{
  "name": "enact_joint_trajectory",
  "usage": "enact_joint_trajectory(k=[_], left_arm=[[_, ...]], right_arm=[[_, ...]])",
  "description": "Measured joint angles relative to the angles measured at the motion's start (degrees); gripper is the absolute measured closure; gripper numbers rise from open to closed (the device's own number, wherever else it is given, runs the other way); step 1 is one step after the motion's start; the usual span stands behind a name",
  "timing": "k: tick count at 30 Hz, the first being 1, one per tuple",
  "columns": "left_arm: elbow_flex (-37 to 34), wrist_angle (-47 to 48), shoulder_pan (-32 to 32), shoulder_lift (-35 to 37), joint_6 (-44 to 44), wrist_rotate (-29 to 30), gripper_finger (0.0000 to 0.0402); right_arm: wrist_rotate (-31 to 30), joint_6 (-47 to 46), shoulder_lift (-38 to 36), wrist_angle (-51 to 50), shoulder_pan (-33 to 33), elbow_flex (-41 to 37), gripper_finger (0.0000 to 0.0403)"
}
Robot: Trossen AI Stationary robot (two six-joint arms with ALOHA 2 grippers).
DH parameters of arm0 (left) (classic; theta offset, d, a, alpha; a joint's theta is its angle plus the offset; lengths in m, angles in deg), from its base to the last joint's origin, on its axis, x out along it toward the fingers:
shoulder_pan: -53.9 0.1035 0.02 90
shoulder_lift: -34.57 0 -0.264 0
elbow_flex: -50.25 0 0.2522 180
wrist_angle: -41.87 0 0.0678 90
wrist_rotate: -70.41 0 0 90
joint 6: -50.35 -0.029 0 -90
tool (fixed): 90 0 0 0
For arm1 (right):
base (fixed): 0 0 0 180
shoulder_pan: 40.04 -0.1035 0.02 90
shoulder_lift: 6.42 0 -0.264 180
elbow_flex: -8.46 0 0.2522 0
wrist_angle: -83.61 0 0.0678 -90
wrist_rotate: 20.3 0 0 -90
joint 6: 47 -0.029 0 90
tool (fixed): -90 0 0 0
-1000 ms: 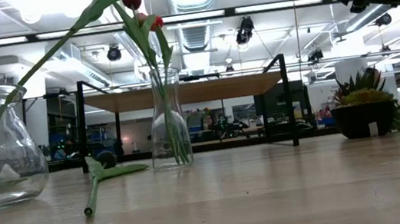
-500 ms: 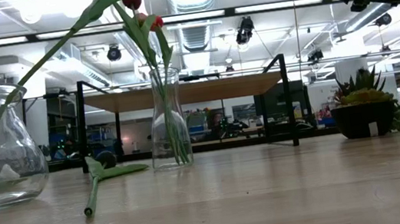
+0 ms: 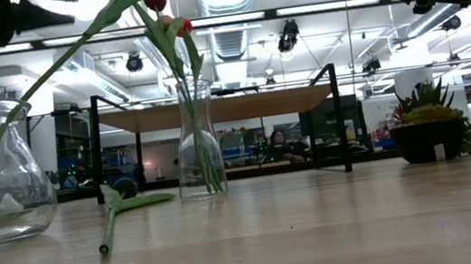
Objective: Pick and place flowers into a vace then onto a shelf
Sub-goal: Put the white flower into the bottom transparent vase
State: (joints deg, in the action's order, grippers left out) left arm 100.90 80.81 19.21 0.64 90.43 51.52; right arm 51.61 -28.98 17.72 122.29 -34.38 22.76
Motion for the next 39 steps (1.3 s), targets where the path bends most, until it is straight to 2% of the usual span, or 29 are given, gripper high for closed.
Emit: enact_joint_trajectory(k=[3, 8, 16, 21, 26, 33, 39], left_arm=[[0.07, 8.20, 0.02, -0.01, 12.78, -2.95, 0.0213], [0.22, 15.55, 0.02, -1.21, 31.46, -14.39, 0.0213], [0.48, 25.52, 0.02, -6.20, 52.71, -27.14, 0.0213], [0.48, 26.07, 0.01, -8.92, 58.46, -33.94, 0.0213], [0.55, 26.07, 0.02, -12.77, 62.67, -37.63, 0.0213], [0.55, 26.05, 0.00, -20.20, 69.97, -48.84, 0.0213], [0.55, 25.92, 0.00, -23.80, 70.84, -51.03, 0.0213]], right_arm=[[0.00, 0.00, 0.02, 0.00, 0.00, 0.00, 0.0394], [0.00, 0.00, 0.01, 0.00, 0.01, 0.00, 0.0394], [-0.01, 0.00, 0.01, 0.04, 0.01, 0.00, 0.0394], [0.00, 0.00, 0.00, 0.06, 0.01, 0.00, 0.0394], [0.00, 0.00, 0.02, 0.07, 0.01, 0.00, 0.0394], [-0.01, 0.00, 0.02, 0.09, -0.01, 0.00, 0.0394], [0.00, 0.02, 0.02, 0.09, -0.01, 0.00, 0.0394]])
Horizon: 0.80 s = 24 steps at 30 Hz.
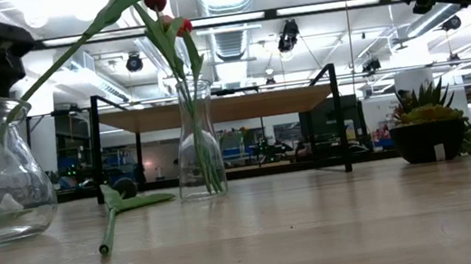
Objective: Pick and place flowers into a vace then onto a shelf
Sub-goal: Put the white flower into the bottom transparent vase
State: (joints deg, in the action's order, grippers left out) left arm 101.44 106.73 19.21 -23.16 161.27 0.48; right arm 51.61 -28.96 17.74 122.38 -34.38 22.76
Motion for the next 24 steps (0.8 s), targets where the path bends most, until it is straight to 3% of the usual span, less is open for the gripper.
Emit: enact_joint_trajectory(k=[17, 24], left_arm=[[0.00, -5.54, 0.00, -11.28, 2.64, -0.50, 0.0213], [0.00, -7.82, 0.00, -15.16, 3.34, -4.42, 0.0213]], right_arm=[[-0.01, 0.15, -0.01, 0.00, 0.00, 0.00, 0.0394], [0.00, 0.17, 0.00, 0.00, 0.01, 0.00, 0.0394]])
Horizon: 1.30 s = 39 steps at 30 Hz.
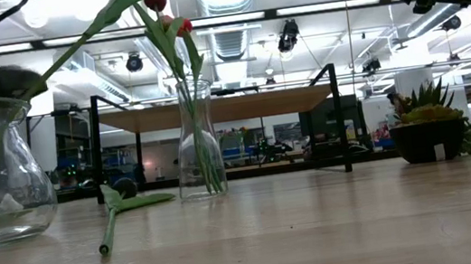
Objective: Pick and place flowers into a vace then onto a shelf
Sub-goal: Put the white flower into the bottom transparent vase
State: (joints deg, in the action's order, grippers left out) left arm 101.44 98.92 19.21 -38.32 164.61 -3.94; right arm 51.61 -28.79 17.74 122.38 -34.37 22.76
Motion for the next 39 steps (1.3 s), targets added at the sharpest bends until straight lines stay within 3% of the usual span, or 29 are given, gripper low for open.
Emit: enact_joint_trajectory(k=[11, 31, 35, 39], left_arm=[[0.15, -1.97, 0.00, -4.24, 0.81, -0.39, 0.0213], [-2.92, -1.94, -0.04, -4.43, 1.79, -2.99, 0.0214], [-3.35, -1.98, -0.04, -4.38, 1.79, -3.48, 0.0240], [-3.48, -1.92, -0.02, -4.38, 1.77, -4.58, 0.0291]], right_arm=[[-0.01, 0.11, -0.01, 0.00, -0.01, 0.00, 0.0394], [0.00, 0.45, -0.02, -0.02, -0.01, 0.00, 0.0394], [-0.02, 0.45, -0.02, -0.02, 0.01, 0.00, 0.0394], [-0.01, 0.45, -0.01, -0.02, -0.01, 0.00, 0.0394]])
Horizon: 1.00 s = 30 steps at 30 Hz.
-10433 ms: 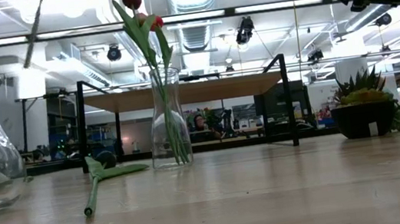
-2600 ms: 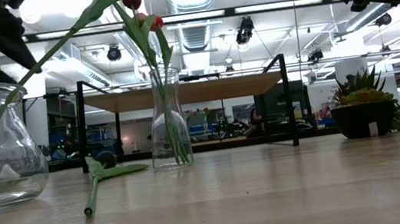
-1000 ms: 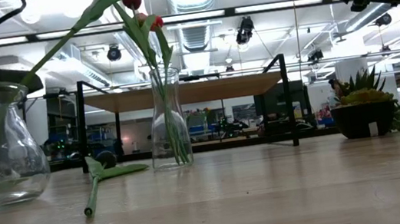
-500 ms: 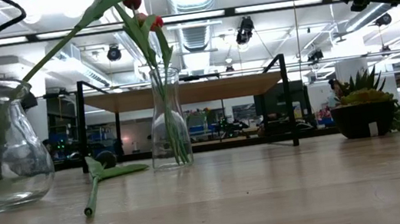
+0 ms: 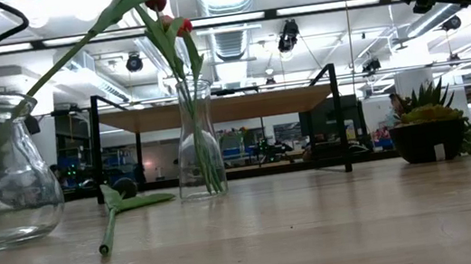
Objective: Pick and place flowers into a vace then onto a shelf
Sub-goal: Put the white flower into the bottom transparent vase
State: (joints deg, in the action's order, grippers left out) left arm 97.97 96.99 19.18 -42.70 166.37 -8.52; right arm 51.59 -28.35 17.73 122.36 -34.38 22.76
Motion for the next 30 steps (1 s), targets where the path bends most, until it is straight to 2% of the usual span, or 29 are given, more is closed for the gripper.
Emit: enact_joint_trajectory(k=[6, 9, 16, 22, 25, 30], left_arm=[[-0.15, 0.69, -0.11, 0.55, -0.83, -0.98, 0.0372], [-0.18, 1.09, -0.11, 0.94, -0.83, -1.16, 0.0395], [-0.22, 1.93, -0.13, 3.84, -1.53, -1.45, 0.0398], [-0.22, 3.15, -0.13, 8.99, -3.25, 1.97, 0.0400], [0.35, 6.60, -0.13, 12.40, -3.27, 3.27, 0.0400], [3.03, 11.94, -0.33, 17.95, -6.23, 10.84, 0.0401]], right_arm=[[0.01, 0.00, 0.00, 0.00, 0.00, 0.00, 0.0394], [-0.01, 0.00, -0.01, 0.00, 0.01, 0.00, 0.0394], [-0.01, -0.04, 0.00, 0.00, 0.02, 0.00, 0.0394], [-0.01, -0.03, 0.00, 0.01, 0.01, 0.00, 0.0394], [-0.01, -0.22, -0.01, 0.00, 0.01, 0.00, 0.0394], [0.00, -0.22, -0.01, 0.00, 0.02, 0.00, 0.0394]])
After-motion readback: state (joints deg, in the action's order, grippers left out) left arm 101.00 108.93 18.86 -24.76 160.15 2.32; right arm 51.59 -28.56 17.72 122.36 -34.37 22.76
